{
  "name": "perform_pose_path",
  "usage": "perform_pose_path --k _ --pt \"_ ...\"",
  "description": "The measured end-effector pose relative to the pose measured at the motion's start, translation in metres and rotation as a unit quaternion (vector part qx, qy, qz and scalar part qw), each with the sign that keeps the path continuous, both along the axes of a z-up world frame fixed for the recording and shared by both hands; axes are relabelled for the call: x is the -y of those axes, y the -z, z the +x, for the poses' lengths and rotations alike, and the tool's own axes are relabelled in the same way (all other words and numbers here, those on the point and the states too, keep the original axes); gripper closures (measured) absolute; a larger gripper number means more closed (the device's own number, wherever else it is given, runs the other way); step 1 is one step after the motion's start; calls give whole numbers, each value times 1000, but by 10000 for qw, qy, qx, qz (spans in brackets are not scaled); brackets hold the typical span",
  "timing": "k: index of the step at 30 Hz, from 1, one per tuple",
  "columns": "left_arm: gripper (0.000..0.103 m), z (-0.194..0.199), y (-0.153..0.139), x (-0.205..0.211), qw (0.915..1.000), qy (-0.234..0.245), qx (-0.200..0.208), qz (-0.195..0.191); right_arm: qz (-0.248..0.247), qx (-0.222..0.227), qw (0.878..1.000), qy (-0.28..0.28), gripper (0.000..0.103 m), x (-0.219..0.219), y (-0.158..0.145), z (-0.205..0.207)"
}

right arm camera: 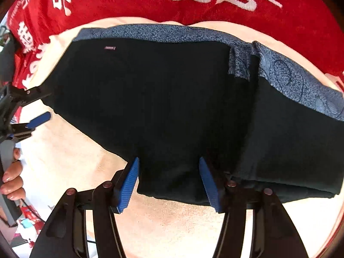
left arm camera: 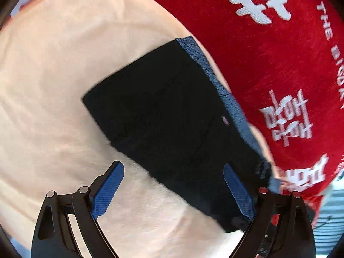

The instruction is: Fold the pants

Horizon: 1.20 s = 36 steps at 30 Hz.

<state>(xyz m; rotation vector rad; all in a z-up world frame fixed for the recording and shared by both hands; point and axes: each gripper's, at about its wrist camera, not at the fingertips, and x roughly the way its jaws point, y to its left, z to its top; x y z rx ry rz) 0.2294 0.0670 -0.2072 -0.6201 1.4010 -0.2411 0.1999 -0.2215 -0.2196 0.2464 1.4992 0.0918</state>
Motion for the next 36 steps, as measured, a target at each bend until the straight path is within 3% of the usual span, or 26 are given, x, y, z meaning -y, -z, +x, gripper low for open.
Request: perform_pose_path --k 7,13,16,18,20,22,24,25,27,28,29,31,32,35,36 --pt "8 5 9 -9 9963 -279 189 -791 -110 69 9996 -243 42 -6 0 -7" --pt "8 14 3 -5 9957 -377 205 -816 -96 90 9996 -230 42 -8 2 -3" --pt "8 23 -17 6 9942 -216 553 -893 -68 90 9997 -234 42 -7 2 -4" --pt "8 30 -19 15 9955 -67 625 -710 -58 99 9996 -240 42 -7 2 -4" --pt "8 38 -7 22 9985 -2 393 -374 -68 97 9996 -262 42 -7 3 -3" --pt "8 42 5 20 9995 -99 163 -251 -50 84 9996 -255 42 -6 3 -2" --pt "8 43 1 20 9993 -268 180 -193 18 50 9998 -217 41 -3 1 -1" --pt "11 44 -1 23 9995 -244 180 -24 68 17 9998 -182 41 -1 -1 1" --pt "32 43 -5 32 9980 -117 182 598 222 -20 9997 -54 41 5 -9 6" --pt "47 43 -8 38 9948 52 235 990 298 5 9996 22 41 9 -16 9" --pt "56 43 -11 46 9892 262 339 1404 352 65 9993 93 41 13 -24 15" --pt "58 37 -22 60 9768 719 769 1863 477 189 9985 215 41 21 -41 28" --pt "60 33 -26 70 9660 1002 1005 2160 587 206 9977 271 41 25 -48 37" --pt "60 12 -34 105 9131 1970 1727 3125 951 119 9948 343 41 30 -63 69" --pt "60 7 -34 110 9019 2132 1844 3273 1094 65 9935 321 39 28 -67 83"
